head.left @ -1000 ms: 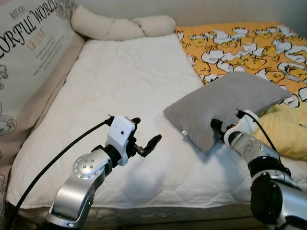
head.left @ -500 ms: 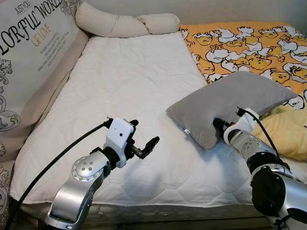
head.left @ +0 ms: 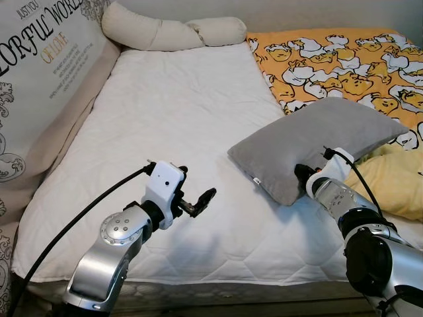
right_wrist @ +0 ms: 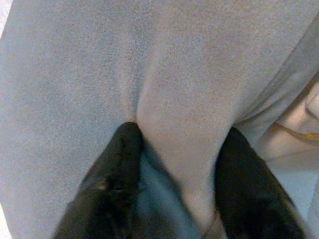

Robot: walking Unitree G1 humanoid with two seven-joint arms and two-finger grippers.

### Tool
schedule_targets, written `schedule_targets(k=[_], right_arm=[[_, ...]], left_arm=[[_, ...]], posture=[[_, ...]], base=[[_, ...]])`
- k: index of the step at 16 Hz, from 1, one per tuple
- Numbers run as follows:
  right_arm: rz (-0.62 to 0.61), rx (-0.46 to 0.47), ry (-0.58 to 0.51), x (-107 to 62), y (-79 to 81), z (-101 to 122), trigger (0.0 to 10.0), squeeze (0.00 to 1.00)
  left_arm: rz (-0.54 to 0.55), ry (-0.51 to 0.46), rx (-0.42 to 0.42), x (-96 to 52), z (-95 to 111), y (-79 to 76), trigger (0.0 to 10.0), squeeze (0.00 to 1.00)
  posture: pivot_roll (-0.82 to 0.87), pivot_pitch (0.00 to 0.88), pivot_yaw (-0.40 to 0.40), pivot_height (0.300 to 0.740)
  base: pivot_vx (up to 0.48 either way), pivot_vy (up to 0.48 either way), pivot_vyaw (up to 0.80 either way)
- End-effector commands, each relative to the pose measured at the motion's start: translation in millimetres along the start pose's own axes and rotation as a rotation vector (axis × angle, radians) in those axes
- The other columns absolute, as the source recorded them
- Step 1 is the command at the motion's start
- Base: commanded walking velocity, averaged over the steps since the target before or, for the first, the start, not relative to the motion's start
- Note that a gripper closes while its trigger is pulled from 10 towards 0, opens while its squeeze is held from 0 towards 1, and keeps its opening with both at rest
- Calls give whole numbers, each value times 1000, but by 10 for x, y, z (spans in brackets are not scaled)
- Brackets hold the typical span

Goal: Clean up the room

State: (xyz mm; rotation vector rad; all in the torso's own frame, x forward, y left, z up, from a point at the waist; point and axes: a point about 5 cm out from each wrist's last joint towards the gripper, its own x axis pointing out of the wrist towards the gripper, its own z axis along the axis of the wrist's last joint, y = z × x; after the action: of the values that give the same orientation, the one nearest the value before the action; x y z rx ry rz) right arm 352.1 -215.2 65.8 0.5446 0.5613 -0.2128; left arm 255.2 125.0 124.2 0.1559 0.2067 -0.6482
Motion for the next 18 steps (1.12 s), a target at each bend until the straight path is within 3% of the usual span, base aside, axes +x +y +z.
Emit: schedule_targets(k=[1,6,18], right_arm=[[18,-9,21,9,69,-18,0,0],[41,-76,1,8,100,28,0,0],[37,-83,-29,1,94,116,0,0]], left_arm=[[14,50,13,0,-50,57,10000,0],[38,72,-58,-45,-139,149,10000,0],[28,101,-33,-80,-187,204,10000,0]], posture=[[-85,0,45,740],[-82,0,34,740],[-85,0,40,740]], base=[[0,0,0],[0,0,0],[0,0,0]])
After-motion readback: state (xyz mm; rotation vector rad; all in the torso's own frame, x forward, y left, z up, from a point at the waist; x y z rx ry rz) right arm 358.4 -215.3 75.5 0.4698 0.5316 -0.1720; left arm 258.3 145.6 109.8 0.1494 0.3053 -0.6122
